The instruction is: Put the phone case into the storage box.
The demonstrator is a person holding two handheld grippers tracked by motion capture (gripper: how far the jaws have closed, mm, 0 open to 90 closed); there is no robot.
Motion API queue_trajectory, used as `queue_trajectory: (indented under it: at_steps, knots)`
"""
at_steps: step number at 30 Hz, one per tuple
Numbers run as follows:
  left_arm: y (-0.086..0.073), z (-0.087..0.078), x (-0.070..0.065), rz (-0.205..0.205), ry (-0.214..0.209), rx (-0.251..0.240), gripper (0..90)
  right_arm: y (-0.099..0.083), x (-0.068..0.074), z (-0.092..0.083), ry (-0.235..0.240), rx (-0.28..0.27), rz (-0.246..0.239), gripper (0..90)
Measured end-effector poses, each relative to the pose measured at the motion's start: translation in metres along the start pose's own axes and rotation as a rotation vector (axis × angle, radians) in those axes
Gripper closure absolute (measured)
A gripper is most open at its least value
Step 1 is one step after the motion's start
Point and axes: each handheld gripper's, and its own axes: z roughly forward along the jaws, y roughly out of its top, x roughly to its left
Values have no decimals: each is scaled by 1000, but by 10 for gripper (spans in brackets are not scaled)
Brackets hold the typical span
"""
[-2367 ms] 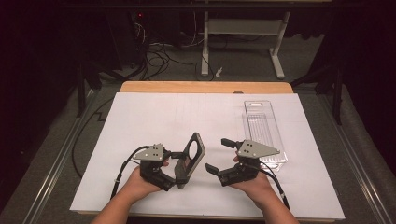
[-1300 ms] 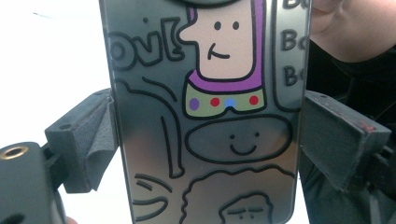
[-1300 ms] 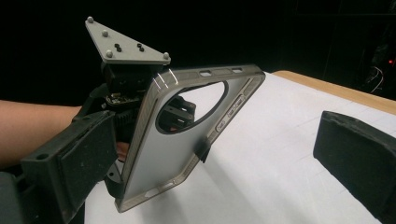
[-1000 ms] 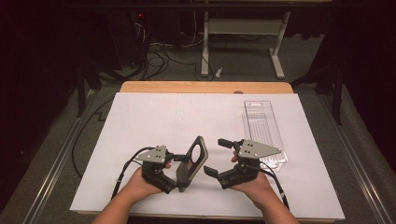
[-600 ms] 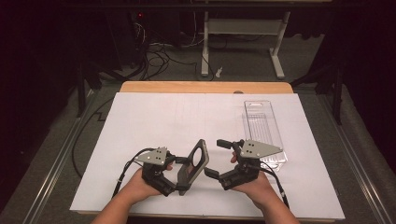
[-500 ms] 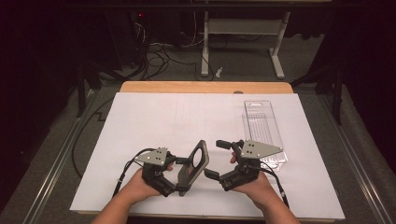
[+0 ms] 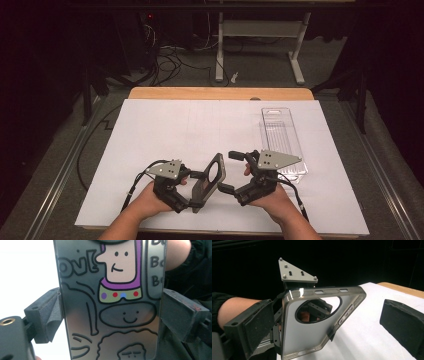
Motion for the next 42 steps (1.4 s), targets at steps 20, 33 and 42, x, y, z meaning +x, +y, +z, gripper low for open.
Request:
queue_trajectory:
  at_steps: [20,33,42]
  knots:
    - [4,5,-4,14,-58,5,126,1,1,1,62,-14,4,2]
    - [5,9,-5,23,-87,13,126,1,3,3,94,-14,5,5]
    - [5,11,-6,23,-104,18,126,1,4,4,115,-19,9,24]
